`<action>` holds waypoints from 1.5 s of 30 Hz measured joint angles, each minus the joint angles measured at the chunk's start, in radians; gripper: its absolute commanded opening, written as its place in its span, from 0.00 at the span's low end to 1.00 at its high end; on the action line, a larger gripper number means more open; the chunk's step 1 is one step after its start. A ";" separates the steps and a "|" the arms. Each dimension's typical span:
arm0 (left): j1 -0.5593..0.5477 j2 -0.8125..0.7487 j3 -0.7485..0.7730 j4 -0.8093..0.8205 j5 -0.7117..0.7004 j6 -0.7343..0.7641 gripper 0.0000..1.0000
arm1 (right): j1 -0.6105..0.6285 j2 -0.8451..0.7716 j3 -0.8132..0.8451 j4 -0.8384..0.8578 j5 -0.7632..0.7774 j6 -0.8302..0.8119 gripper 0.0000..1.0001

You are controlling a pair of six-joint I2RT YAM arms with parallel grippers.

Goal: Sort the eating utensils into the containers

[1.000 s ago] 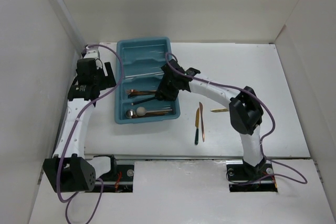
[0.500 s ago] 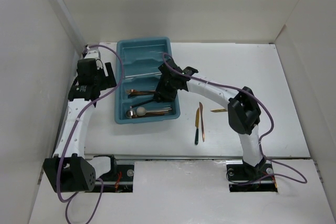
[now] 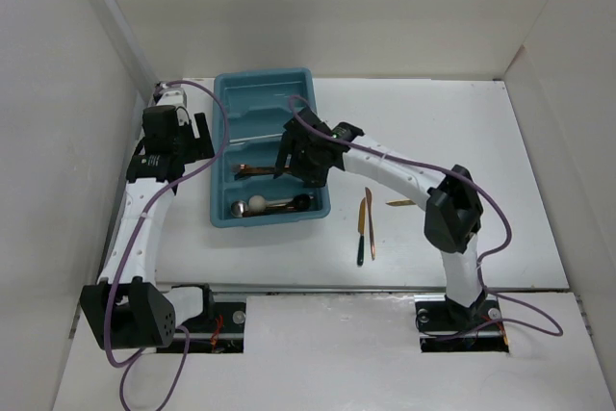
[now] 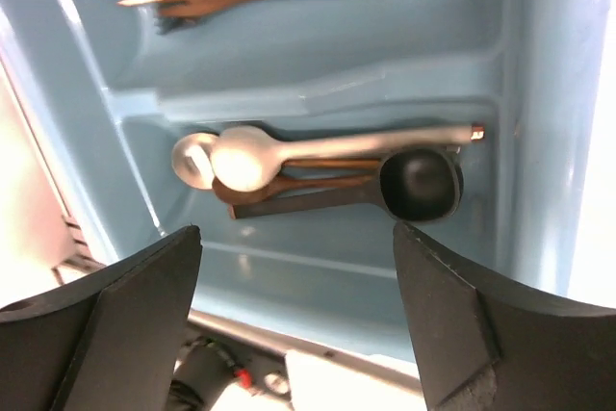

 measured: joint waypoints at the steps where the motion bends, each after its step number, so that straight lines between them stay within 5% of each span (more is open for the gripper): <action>1: 0.000 0.002 0.000 0.000 0.007 0.001 0.77 | 0.005 -0.014 -0.004 0.004 0.019 -0.023 0.90; 6: 0.000 0.023 0.016 -0.002 0.043 0.004 0.77 | -0.046 -0.152 -0.028 0.070 -0.020 -0.356 0.97; 11: 0.000 0.025 0.033 0.000 0.062 0.004 0.77 | -0.360 -0.243 0.027 0.037 -0.121 -0.918 0.97; 16: -0.001 0.025 0.041 -0.004 0.076 0.003 0.77 | -0.600 -0.399 -0.289 0.120 0.008 -1.498 0.97; 20: -0.002 0.025 0.050 -0.006 0.076 0.011 0.77 | -0.576 -0.421 -0.502 -0.044 0.002 -1.795 0.94; 26: -0.002 0.027 0.082 -0.011 0.076 0.015 0.77 | -0.615 -0.419 -0.709 -0.068 -0.006 -1.943 0.95; 32: -0.002 0.037 0.090 -0.010 0.081 0.028 0.78 | -0.724 -0.353 -0.689 0.042 0.024 -2.018 0.93; 40: -0.003 0.037 0.089 -0.011 0.059 0.053 0.78 | -0.722 -0.218 -0.655 0.067 0.013 -2.035 0.88; 42: -0.003 0.035 0.087 -0.010 0.049 0.058 0.78 | -0.722 -0.235 -0.677 0.077 0.011 -2.042 0.76; 43: -0.003 0.034 0.085 -0.010 0.045 0.061 0.78 | -0.722 -0.242 -0.689 0.081 0.009 -2.048 0.52; 45: -0.003 0.030 0.082 -0.010 0.036 0.066 0.78 | -0.722 -0.246 -0.707 0.083 0.005 -2.055 0.36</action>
